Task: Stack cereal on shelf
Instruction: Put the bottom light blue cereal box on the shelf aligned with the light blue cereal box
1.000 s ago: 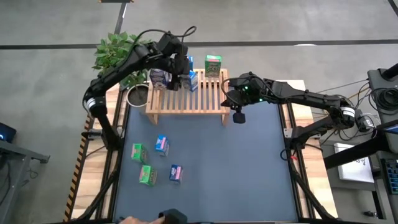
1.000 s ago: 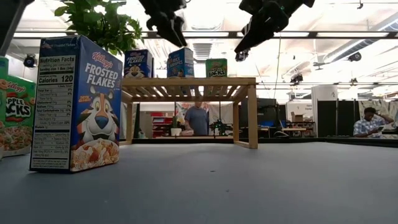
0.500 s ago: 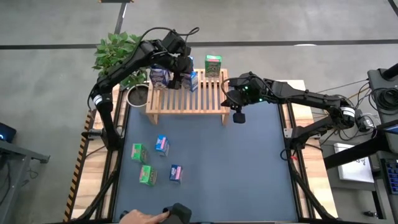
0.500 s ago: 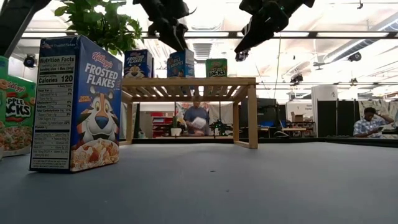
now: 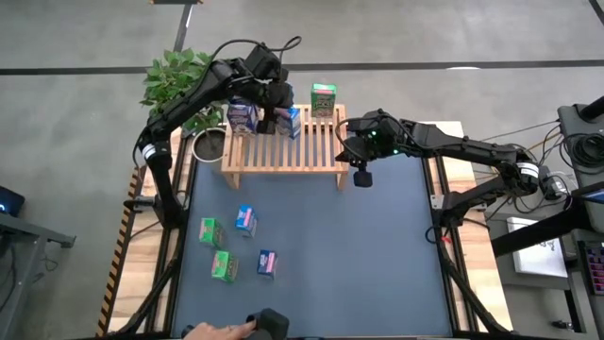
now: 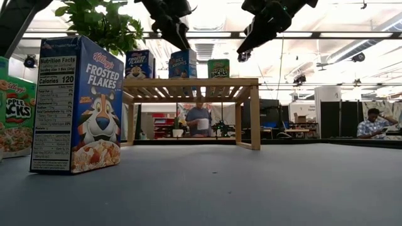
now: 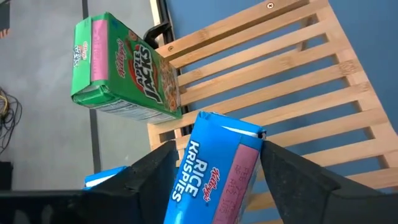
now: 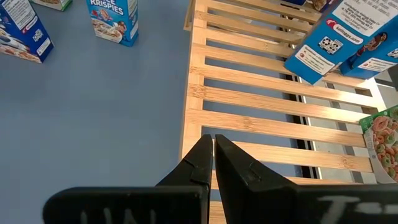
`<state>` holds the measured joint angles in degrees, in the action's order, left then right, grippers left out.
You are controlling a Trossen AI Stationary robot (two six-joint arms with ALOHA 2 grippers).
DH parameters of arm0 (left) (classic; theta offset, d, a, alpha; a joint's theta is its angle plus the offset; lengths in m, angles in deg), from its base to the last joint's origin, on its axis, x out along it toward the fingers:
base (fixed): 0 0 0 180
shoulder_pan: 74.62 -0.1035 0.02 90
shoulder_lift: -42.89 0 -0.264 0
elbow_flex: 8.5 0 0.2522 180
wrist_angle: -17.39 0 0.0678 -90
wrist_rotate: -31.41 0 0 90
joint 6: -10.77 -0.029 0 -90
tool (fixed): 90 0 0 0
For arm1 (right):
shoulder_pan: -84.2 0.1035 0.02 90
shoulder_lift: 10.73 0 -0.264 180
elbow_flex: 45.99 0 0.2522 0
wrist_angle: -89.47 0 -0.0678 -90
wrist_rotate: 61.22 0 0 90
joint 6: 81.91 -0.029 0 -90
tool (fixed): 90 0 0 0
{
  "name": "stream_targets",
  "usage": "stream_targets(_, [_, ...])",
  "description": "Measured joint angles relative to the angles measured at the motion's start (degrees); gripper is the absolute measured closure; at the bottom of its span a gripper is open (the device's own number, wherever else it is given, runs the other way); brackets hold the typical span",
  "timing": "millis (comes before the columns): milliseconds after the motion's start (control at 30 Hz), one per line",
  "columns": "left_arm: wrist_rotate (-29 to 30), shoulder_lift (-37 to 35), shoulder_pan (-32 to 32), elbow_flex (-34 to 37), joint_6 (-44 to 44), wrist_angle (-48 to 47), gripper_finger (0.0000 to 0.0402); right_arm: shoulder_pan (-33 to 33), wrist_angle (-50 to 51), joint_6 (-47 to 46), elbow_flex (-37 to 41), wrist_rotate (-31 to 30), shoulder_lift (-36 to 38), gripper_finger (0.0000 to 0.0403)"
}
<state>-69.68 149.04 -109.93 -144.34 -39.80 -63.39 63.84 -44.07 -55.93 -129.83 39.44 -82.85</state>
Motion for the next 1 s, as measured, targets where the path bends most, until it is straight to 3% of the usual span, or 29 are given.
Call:
stream_targets(200, [0.0,0.2,0.0,0.6,-0.9,1.1,0.0144,0.0,0.0,0.0,0.0,0.0,0.0,0.0394])
stream_targets(367, [0.0,1.1,-0.3,0.7,-1.5,0.6,0.014,0.0,0.0,-0.5,0.0,0.0,0.0,0.0394])
stream_targets(800, [0.6,1.3,-0.2,0.7,-1.6,-1.3,0.0224,0.0,0.1,-0.5,0.0,0.0,0.0,0.0394])
stream_targets(1000, [2.1,1.2,-0.1,0.1,2.4,-2.0,0.0239,0.0,0.1,-0.5,0.0,0.0,0.0,0.0394])
